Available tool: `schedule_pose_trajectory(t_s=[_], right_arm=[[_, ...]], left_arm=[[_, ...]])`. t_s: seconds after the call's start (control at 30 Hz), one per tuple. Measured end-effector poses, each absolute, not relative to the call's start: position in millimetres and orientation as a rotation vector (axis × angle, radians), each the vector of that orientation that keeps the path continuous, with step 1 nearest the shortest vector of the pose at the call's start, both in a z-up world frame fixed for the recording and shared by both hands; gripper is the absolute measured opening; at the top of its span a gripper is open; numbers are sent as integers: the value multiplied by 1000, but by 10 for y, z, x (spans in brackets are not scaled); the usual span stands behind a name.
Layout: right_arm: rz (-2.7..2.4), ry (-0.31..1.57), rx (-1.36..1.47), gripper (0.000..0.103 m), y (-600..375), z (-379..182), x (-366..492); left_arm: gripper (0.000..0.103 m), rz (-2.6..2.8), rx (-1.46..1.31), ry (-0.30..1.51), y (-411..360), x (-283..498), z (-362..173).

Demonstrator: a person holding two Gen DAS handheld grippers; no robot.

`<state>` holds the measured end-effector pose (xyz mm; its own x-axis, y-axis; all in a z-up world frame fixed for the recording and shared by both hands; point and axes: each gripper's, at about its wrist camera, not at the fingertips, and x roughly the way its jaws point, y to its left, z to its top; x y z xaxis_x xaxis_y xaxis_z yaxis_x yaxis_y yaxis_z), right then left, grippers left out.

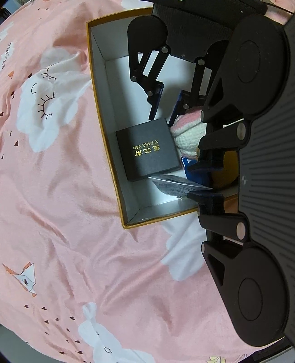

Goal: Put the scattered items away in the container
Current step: 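Lower the Vaseline tube into the box and open the left tool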

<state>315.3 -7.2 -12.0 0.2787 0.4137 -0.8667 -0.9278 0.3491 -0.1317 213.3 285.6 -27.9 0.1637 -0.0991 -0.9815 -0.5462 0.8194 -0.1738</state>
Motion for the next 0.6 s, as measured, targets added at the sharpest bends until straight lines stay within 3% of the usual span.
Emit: schedule_pose_trajectory(t_s=[0.07, 0.13, 0.6], right_arm=[[1021, 845, -735, 23, -97, -107, 3134], [1027, 846, -726, 23, -121, -91, 3123], [1077, 825, -765, 24, -293, -65, 2994]], left_arm=[[18, 340, -565, 1377, 2845, 2114, -269], [7, 346, -550, 1360, 2823, 2105, -254], [7, 440, -552, 1340, 2785, 2132, -231]])
